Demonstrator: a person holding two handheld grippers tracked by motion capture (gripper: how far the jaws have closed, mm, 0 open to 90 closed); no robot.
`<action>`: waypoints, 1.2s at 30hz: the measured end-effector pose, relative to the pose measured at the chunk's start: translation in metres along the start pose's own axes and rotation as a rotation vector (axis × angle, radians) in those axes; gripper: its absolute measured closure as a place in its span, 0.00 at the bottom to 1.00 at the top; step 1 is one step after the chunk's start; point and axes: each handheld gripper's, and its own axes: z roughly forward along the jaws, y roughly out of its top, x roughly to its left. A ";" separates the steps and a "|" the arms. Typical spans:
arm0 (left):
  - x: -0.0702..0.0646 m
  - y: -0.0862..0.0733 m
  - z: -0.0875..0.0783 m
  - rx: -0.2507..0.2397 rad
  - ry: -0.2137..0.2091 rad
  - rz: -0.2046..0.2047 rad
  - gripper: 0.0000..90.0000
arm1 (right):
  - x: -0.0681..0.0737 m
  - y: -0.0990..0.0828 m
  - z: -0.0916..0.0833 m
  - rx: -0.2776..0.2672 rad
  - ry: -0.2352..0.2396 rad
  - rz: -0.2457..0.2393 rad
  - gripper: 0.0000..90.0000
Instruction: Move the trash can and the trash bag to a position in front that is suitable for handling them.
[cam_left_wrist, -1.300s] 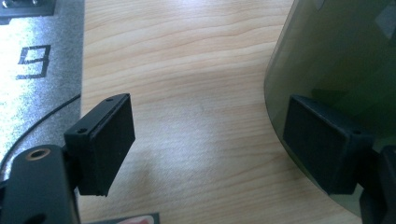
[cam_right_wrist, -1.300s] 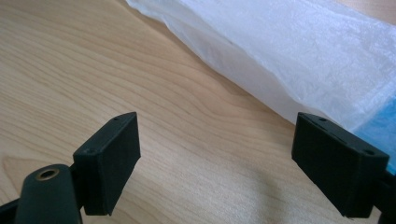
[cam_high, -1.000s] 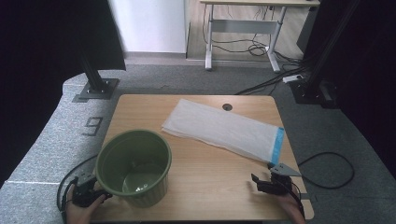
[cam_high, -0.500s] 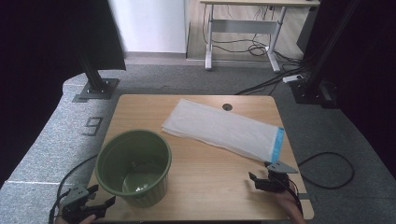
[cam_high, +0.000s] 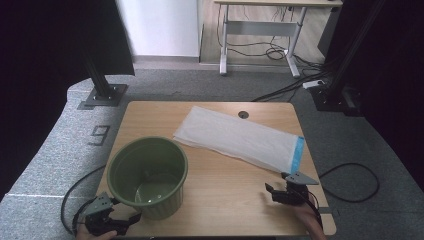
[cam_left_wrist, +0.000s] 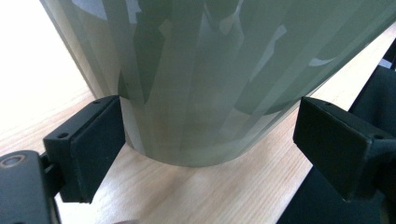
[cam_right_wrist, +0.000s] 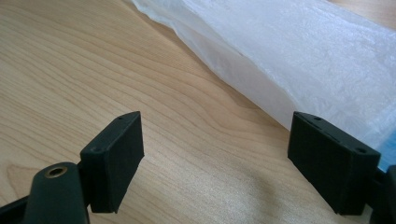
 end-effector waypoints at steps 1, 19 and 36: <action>0.000 0.001 0.002 0.001 -0.001 0.002 0.10 | 0.000 0.000 0.000 0.001 -0.002 -0.004 0.20; -0.010 0.064 0.076 0.043 -0.055 0.113 0.16 | 0.001 -0.006 -0.018 -0.037 -0.052 -0.007 0.22; -0.017 0.111 0.138 0.104 -0.088 0.134 0.16 | 0.000 -0.013 -0.022 -0.017 -0.090 0.022 0.22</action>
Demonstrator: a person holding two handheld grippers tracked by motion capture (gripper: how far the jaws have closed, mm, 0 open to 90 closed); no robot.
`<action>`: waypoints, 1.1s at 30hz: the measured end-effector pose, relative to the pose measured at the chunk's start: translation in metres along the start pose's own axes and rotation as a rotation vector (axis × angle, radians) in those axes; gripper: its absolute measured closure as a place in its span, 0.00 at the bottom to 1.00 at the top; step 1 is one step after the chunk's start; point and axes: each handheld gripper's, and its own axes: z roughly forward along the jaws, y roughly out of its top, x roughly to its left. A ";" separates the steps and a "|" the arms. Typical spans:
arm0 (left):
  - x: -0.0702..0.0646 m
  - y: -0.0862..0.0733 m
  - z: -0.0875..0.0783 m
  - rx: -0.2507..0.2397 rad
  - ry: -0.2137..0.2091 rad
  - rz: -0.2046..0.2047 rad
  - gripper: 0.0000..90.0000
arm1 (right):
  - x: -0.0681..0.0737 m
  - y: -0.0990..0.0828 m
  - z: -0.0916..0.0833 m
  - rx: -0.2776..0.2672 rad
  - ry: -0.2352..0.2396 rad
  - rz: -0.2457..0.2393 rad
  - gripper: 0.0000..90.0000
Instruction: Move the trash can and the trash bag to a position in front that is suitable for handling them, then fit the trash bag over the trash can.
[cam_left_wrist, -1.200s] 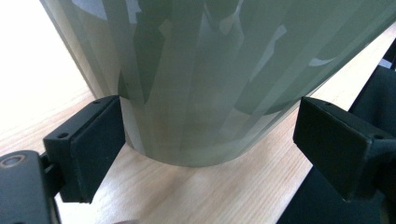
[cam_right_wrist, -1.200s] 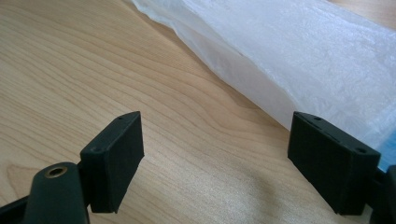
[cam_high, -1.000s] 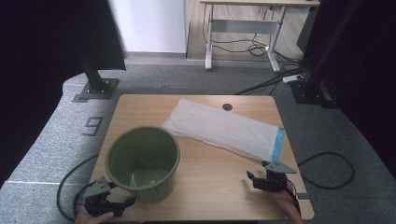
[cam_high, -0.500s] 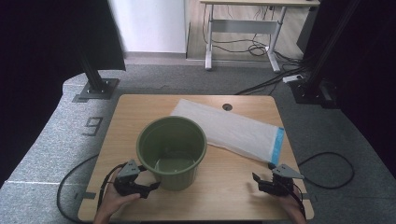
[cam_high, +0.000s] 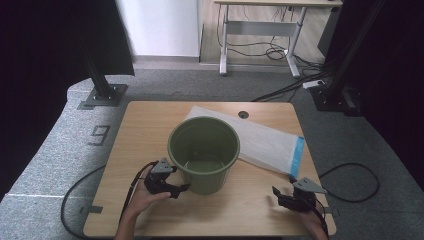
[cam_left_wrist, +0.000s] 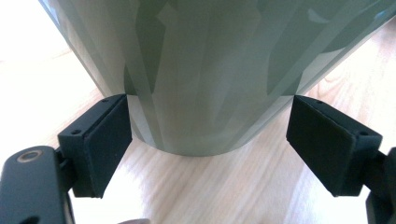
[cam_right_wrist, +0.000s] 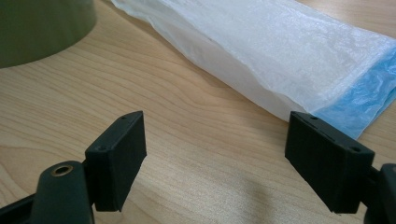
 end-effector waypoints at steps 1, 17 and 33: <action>0.000 0.002 0.003 -0.002 0.003 0.000 0.16 | 0.000 0.000 0.000 0.001 0.001 -0.002 0.22; -0.007 -0.026 -0.026 0.022 0.171 -0.040 0.16 | 0.002 0.000 0.001 0.011 -0.007 -0.005 0.21; -0.006 -0.050 -0.051 -0.003 0.235 -0.080 0.16 | -0.004 0.041 0.045 0.035 -0.042 -0.045 0.17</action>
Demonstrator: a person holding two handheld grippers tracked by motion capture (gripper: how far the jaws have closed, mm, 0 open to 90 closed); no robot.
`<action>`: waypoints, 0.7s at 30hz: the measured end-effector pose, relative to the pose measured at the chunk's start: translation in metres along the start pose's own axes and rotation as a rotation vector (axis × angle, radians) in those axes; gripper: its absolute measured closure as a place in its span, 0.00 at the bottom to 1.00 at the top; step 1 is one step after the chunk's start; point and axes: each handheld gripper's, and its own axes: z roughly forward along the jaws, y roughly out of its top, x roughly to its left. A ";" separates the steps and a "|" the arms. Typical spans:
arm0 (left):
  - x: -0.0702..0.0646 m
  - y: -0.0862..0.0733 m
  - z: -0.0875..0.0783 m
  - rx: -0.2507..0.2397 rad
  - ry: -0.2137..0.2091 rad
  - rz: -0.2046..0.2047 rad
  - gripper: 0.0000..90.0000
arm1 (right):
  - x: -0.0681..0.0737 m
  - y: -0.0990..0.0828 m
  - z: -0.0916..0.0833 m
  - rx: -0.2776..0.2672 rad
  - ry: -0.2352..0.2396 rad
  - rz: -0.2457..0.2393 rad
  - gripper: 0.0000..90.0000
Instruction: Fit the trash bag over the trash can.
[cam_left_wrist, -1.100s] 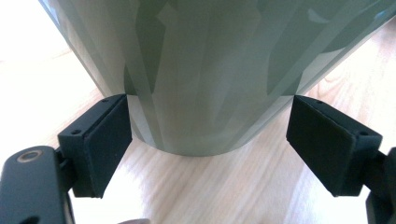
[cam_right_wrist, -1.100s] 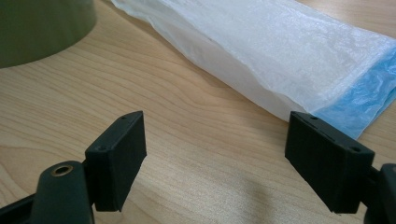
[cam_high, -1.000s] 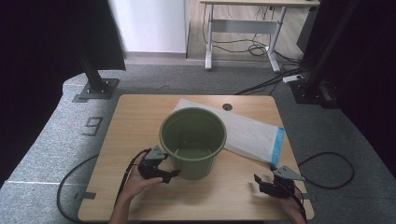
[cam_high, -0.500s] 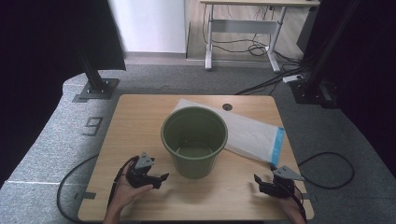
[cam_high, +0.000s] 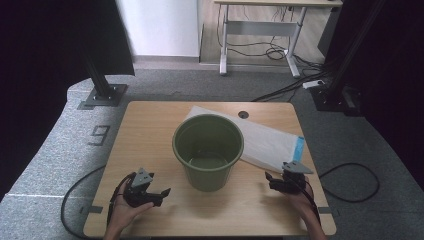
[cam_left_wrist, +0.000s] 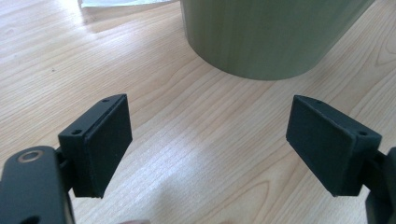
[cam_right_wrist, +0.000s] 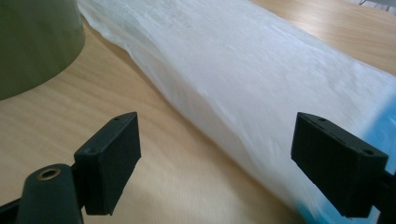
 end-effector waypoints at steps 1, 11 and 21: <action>0.000 -0.001 0.000 0.004 0.004 0.001 0.16 | 0.001 0.003 0.005 0.013 -0.001 -0.009 0.17; 0.008 -0.012 0.000 -0.002 0.037 -0.034 0.16 | 0.015 0.021 0.059 0.141 -0.013 -0.098 0.29; 0.005 -0.015 0.007 0.028 0.041 -0.033 0.16 | 0.006 0.025 0.070 0.124 0.072 -0.061 0.53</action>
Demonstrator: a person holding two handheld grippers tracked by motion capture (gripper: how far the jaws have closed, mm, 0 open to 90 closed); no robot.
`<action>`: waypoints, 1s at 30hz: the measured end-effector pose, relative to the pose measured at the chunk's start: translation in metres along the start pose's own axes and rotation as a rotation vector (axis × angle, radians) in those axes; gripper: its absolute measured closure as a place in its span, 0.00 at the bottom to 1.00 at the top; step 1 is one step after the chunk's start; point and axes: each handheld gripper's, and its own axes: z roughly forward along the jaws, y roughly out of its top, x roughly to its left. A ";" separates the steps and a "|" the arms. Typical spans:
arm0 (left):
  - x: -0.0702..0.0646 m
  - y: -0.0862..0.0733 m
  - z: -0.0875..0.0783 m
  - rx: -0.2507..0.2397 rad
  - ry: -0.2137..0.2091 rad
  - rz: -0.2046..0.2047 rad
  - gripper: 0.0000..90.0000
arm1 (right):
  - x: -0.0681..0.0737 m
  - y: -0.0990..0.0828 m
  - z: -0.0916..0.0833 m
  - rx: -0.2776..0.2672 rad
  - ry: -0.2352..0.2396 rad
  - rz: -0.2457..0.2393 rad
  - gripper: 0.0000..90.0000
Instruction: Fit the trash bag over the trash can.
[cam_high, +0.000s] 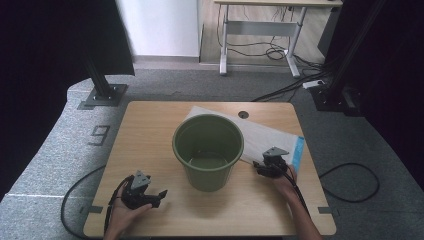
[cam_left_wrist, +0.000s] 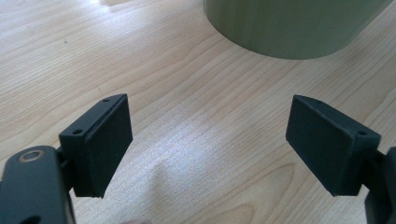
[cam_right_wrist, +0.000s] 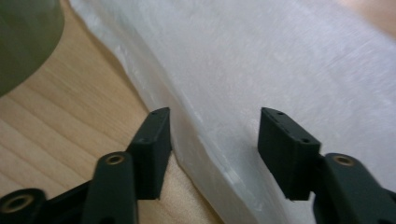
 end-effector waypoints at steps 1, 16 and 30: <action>0.001 0.000 -0.001 -0.009 -0.010 -0.011 0.16 | -0.003 0.000 0.000 0.001 0.024 0.016 0.65; 0.003 -0.004 -0.002 -0.012 0.013 -0.025 0.16 | -0.011 -0.048 -0.067 0.038 -0.014 0.034 0.98; 0.005 -0.004 -0.004 -0.040 0.006 -0.052 0.17 | 0.025 -0.020 -0.075 -0.083 0.041 -0.039 0.54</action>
